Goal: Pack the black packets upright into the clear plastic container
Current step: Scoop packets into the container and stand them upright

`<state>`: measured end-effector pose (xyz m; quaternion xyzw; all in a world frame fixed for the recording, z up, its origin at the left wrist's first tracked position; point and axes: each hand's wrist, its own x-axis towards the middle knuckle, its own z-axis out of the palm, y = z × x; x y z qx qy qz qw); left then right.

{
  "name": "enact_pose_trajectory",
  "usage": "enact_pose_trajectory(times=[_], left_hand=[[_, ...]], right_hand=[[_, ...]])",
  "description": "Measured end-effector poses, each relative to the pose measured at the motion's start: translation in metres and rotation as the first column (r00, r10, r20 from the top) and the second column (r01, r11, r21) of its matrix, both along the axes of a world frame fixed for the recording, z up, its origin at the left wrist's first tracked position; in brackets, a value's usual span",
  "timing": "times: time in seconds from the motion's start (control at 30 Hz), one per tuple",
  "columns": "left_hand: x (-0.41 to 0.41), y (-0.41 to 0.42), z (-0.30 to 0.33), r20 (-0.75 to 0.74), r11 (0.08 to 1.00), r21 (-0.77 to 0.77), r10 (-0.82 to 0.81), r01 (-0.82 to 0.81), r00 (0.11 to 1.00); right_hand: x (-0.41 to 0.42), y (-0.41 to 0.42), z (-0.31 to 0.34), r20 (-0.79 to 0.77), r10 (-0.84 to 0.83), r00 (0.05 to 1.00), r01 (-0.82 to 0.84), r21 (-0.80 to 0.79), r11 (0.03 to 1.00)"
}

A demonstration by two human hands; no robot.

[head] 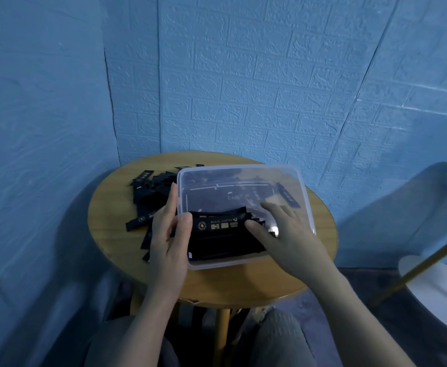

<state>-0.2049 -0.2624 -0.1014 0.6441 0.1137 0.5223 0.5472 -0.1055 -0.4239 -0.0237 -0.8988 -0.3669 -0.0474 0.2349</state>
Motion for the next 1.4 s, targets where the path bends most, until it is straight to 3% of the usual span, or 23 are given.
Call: enact_pose_trajectory(times=[0.1, 0.27, 0.6, 0.8, 1.0, 1.13, 1.27, 1.4], left_hand=[[0.001, 0.0, 0.0, 0.012, 1.0, -0.011, -0.013, 0.013, 1.0], [0.001, -0.002, 0.0, 0.011, 1.0, 0.022, -0.005, 0.004, 1.0], [0.002, 0.001, -0.003, 0.007, 0.999, 0.042, 0.008, -0.009, 1.0], [0.001, 0.0, -0.002, 0.006, 0.996, 0.085, 0.019, -0.02, 1.0], [0.0, -0.002, -0.001, 0.018, 0.997, 0.072, 0.0, -0.001, 1.0], [-0.001, -0.001, 0.001, 0.021, 0.999, 0.042, -0.005, 0.004, 1.0], [0.001, -0.001, 0.0, 0.007, 0.999, 0.045, 0.017, -0.017, 1.0], [-0.001, -0.001, 0.0, -0.019, 1.0, 0.025, 0.011, -0.01, 1.0]], right_hand=[[-0.014, -0.025, 0.005, 0.122, -0.086, 0.989, 0.105, -0.156, 0.982], [-0.03, -0.039, 0.002, 0.175, -0.044, 0.984, 0.093, -0.282, 0.955], [-0.023, -0.028, 0.001, 0.055, -0.012, 0.998, 0.026, -0.272, 0.962], [-0.013, -0.02, -0.003, 0.065, 0.077, 0.995, -0.032, -0.514, 0.857], [-0.021, -0.016, -0.006, 0.097, 0.074, 0.993, -0.021, -0.462, 0.887], [-0.019, -0.018, 0.004, -0.13, 0.047, 0.99, -0.078, -0.244, 0.967], [-0.008, -0.022, 0.009, -0.399, 0.057, 0.915, -0.046, 0.038, 0.998], [-0.002, -0.023, 0.019, -0.51, 0.114, 0.852, -0.102, 0.052, 0.993]])
